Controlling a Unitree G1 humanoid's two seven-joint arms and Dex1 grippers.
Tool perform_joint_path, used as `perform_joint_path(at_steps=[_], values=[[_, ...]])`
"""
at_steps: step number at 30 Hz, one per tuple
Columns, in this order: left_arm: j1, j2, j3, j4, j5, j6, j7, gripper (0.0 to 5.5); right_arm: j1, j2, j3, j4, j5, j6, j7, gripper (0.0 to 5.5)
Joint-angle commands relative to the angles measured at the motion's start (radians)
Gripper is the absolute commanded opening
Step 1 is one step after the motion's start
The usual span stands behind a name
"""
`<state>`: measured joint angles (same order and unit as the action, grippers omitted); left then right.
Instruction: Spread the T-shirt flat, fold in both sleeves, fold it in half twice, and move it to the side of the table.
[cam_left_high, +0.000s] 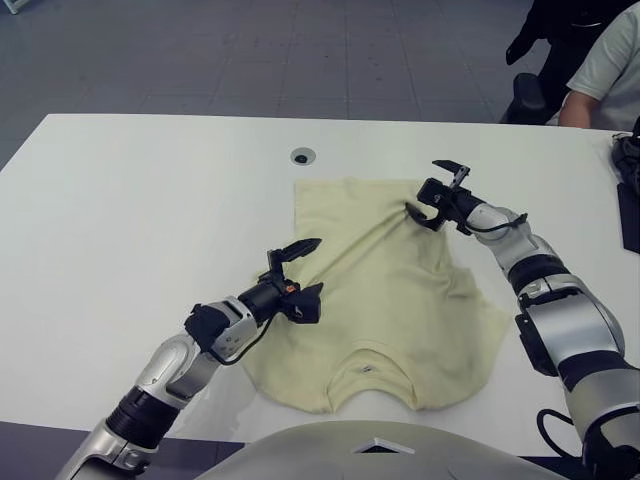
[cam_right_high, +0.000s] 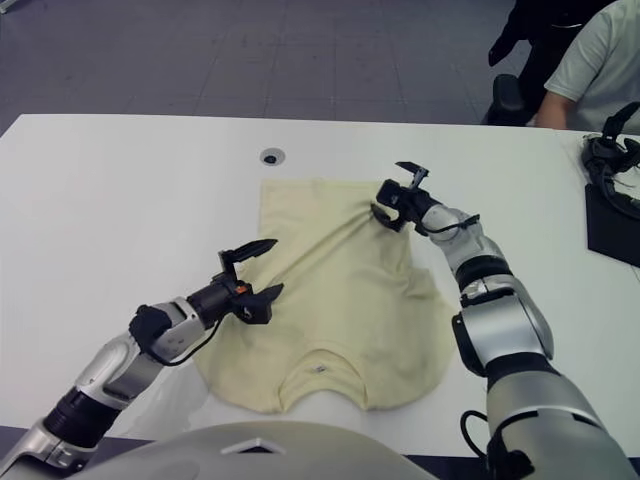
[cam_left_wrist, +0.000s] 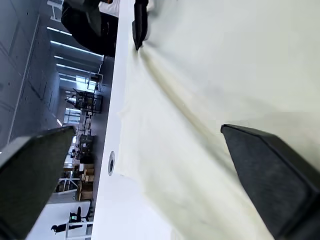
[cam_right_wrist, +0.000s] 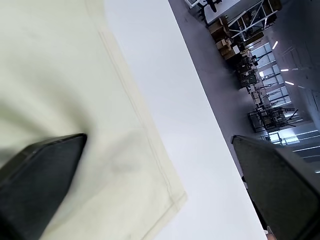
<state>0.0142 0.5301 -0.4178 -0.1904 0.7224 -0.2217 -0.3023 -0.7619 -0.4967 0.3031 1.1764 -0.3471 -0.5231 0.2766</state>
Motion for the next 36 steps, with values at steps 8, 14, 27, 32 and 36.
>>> perform_joint_path(at_steps=[8, 14, 27, 32, 36], values=[[0.024, -0.065, 0.037, 0.022, -0.083, 0.034, 0.019, 5.40, 0.218, 0.031, -0.252, -0.367, 0.266, -0.297, -0.116, 5.38], [0.187, -0.088, 0.174, -0.330, -0.406, 0.134, -0.085, 5.40, 0.452, -0.066, -0.299, -0.756, 0.473, -0.179, 0.102, 5.38], [0.688, -0.533, 0.579, -0.483, -1.344, 0.488, 0.206, 5.40, 0.725, -0.058, -0.427, -1.144, 0.606, 0.030, 0.163, 5.38], [0.727, -0.514, 0.544, -0.438, -1.370, 0.556, 0.193, 5.21, 0.729, -0.045, -0.441, -1.153, 0.585, 0.036, 0.163, 5.40], [0.708, -0.516, 0.508, -0.379, -1.372, 0.604, 0.192, 4.60, 0.734, -0.036, -0.440, -1.162, 0.568, 0.034, 0.170, 5.40]])
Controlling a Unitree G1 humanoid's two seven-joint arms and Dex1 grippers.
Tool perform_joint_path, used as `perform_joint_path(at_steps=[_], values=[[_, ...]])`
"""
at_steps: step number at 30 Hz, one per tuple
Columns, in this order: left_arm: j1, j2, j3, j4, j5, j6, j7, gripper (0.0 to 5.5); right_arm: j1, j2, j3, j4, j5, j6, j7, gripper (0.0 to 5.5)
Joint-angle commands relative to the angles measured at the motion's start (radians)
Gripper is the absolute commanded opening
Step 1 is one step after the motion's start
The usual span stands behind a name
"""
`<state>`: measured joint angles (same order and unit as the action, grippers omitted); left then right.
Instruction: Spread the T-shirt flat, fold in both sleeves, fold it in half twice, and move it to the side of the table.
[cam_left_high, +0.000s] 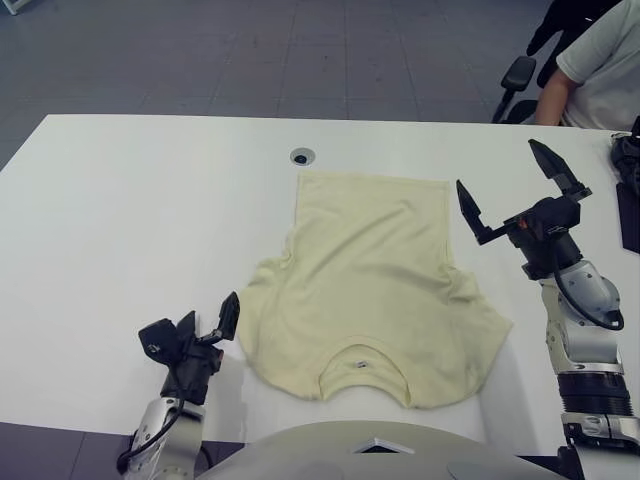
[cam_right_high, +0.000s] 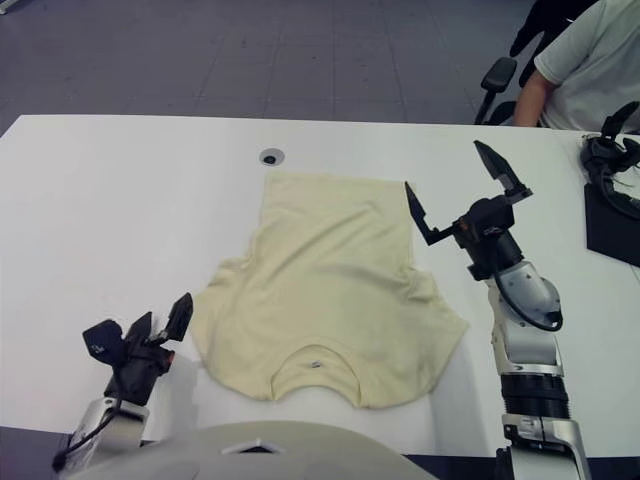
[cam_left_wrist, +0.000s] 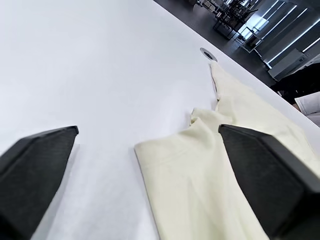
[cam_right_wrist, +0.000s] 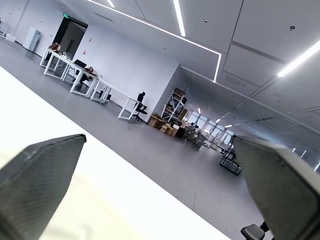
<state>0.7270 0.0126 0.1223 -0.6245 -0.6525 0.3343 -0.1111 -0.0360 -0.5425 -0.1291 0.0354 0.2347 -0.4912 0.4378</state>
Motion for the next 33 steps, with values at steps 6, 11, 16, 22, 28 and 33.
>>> perform_joint_path(at_steps=[6, 11, 16, 22, 28, 33], values=[[-0.028, 0.001, -0.039, 0.094, 0.003, 0.065, 0.012, 3.51, 0.007, 0.013, -0.012, -0.022, -0.028, 0.001, 0.012, 5.40], [-0.030, -0.006, -0.019, 0.109, 0.024, 0.047, 0.034, 2.61, 0.017, 0.017, -0.012, -0.033, -0.041, -0.004, 0.012, 5.40], [-0.029, -0.013, -0.026, 0.121, 0.029, 0.044, 0.038, 1.59, 0.017, 0.024, -0.008, -0.035, -0.058, -0.009, 0.013, 5.40], [-0.026, -0.017, -0.032, 0.119, 0.036, 0.037, 0.037, 0.59, 0.013, 0.029, -0.005, -0.033, -0.073, -0.011, 0.010, 5.40], [-0.033, -0.016, -0.036, 0.123, 0.038, 0.032, 0.032, 0.02, 0.006, 0.037, -0.003, -0.018, -0.096, -0.016, 0.003, 5.40], [-0.037, 0.005, -0.060, 0.093, 0.105, -0.020, 0.014, 0.02, -0.001, 0.045, -0.004, -0.008, -0.107, -0.018, -0.003, 5.40]])
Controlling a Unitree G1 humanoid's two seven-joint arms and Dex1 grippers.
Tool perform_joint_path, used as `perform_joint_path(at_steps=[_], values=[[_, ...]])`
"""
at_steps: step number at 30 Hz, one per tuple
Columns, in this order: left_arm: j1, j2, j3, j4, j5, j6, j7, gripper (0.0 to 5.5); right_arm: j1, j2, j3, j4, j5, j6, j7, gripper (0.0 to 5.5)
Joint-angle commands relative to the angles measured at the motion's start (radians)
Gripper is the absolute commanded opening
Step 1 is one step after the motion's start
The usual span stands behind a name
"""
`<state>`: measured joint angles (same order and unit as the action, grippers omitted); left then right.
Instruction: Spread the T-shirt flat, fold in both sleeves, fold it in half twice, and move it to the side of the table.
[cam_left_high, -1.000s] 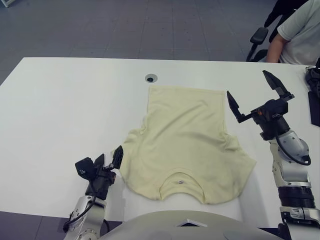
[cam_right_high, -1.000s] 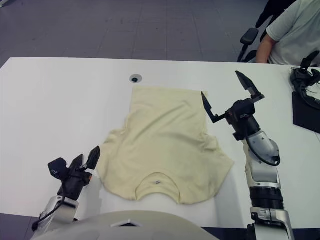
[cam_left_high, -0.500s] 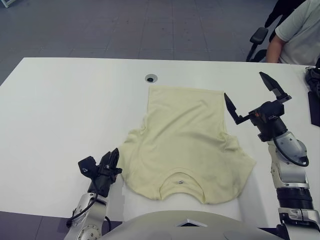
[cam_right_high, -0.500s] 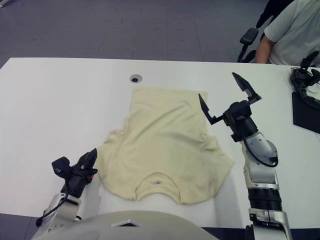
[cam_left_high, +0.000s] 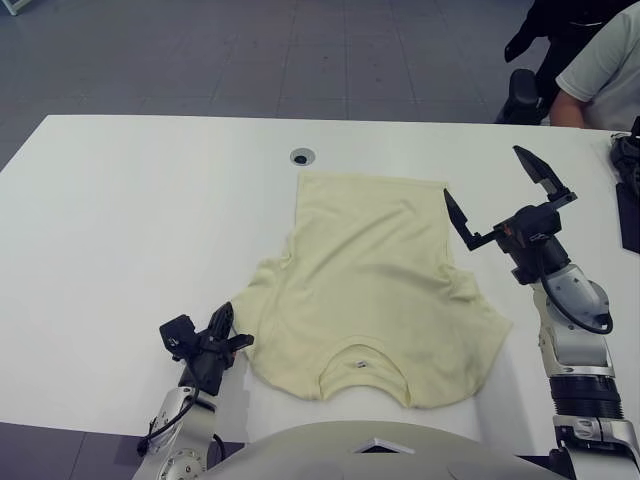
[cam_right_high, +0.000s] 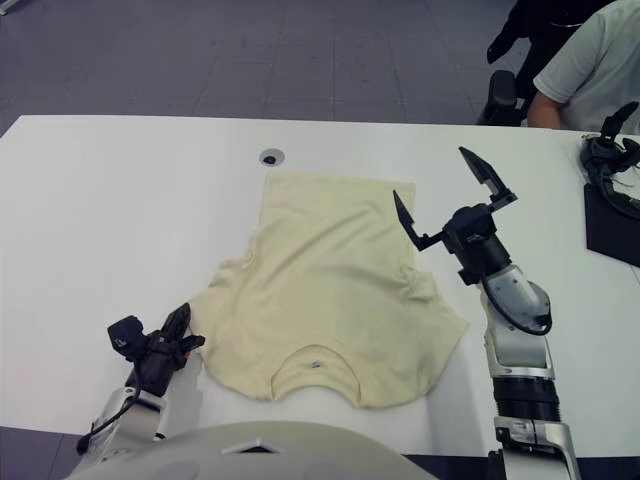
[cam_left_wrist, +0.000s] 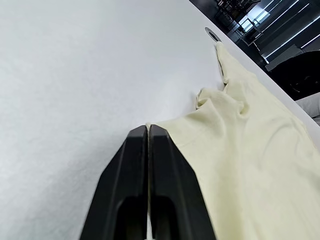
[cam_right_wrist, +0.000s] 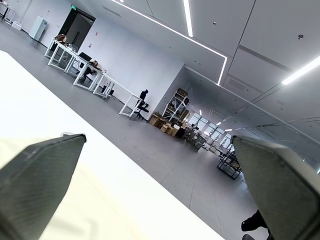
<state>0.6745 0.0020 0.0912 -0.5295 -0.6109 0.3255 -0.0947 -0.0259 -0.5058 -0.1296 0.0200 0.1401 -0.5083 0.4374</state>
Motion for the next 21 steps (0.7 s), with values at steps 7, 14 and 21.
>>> perform_joint_path(at_steps=[7, 14, 21], values=[[0.009, 0.059, -0.086, -0.073, 0.207, -0.106, -0.035, 0.02, -0.022, 0.015, 0.000, 0.019, -0.020, -0.003, -0.006, 5.40], [0.031, 0.160, -0.242, -0.114, 0.466, -0.228, -0.092, 0.02, -0.029, 0.020, 0.004, 0.025, -0.026, 0.002, -0.004, 5.40], [-0.013, 0.261, -0.376, -0.083, 0.619, -0.291, -0.176, 0.02, -0.029, 0.028, 0.011, 0.042, -0.035, 0.000, -0.002, 5.40]])
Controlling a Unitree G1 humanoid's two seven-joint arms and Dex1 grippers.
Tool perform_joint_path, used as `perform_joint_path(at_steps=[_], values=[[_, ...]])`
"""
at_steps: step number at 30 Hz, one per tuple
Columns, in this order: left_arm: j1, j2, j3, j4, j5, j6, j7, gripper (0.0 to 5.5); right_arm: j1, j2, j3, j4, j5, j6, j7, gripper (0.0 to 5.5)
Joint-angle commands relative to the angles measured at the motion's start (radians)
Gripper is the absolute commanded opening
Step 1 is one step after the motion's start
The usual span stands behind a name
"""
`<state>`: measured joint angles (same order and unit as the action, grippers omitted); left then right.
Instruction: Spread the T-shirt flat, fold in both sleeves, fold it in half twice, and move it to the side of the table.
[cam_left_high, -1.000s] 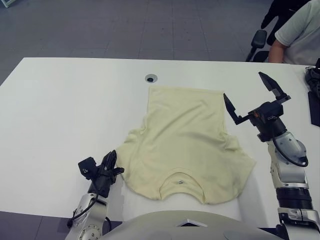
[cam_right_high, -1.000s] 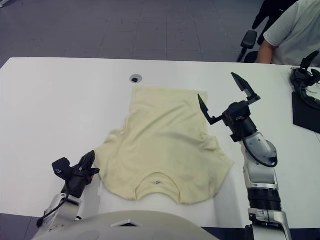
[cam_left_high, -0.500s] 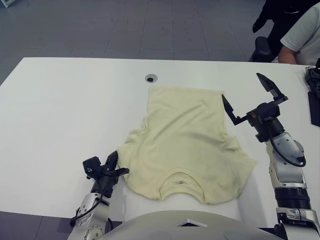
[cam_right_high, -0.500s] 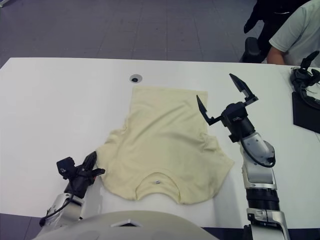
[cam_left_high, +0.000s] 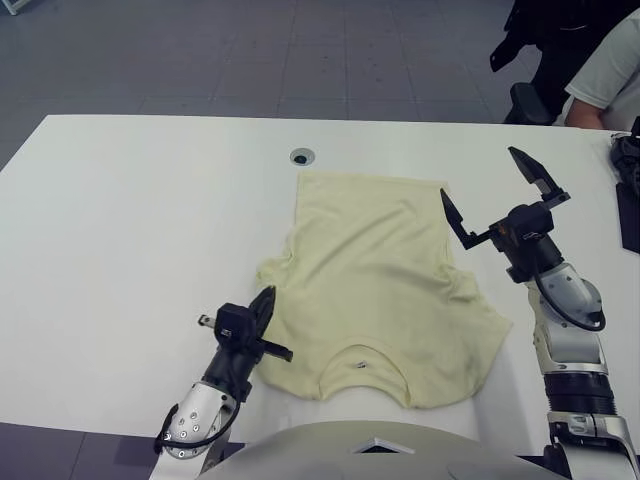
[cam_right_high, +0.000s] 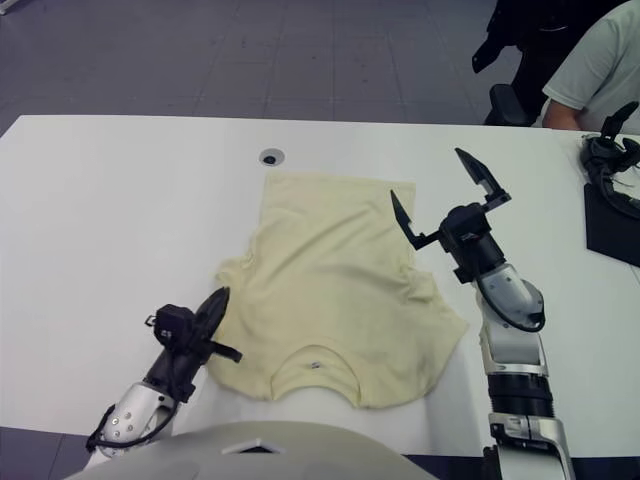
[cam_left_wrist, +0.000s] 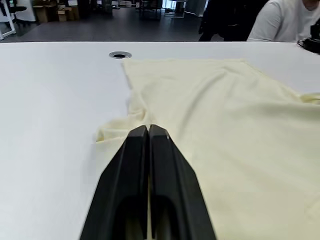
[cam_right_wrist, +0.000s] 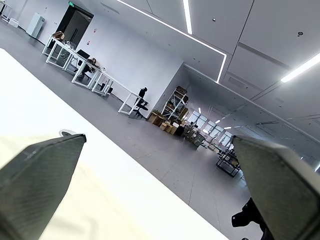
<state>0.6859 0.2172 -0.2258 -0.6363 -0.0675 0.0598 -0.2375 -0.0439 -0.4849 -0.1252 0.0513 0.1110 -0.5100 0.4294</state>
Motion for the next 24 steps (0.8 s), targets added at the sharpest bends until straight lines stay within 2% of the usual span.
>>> perform_joint_path(at_steps=[1, 12, 24], values=[[-0.035, 0.056, -0.072, 0.032, 0.099, -0.034, -0.040, 0.02, -0.010, 0.008, 0.008, 0.011, -0.007, 0.001, 0.006, 5.40], [-0.138, 0.122, -0.185, 0.133, 0.264, -0.045, -0.088, 0.02, 0.000, 0.013, 0.008, 0.025, -0.010, -0.005, 0.009, 5.40], [-0.137, 0.185, -0.226, 0.095, 0.240, -0.044, -0.171, 0.02, 0.014, 0.013, 0.014, 0.037, -0.023, -0.020, 0.009, 5.40]])
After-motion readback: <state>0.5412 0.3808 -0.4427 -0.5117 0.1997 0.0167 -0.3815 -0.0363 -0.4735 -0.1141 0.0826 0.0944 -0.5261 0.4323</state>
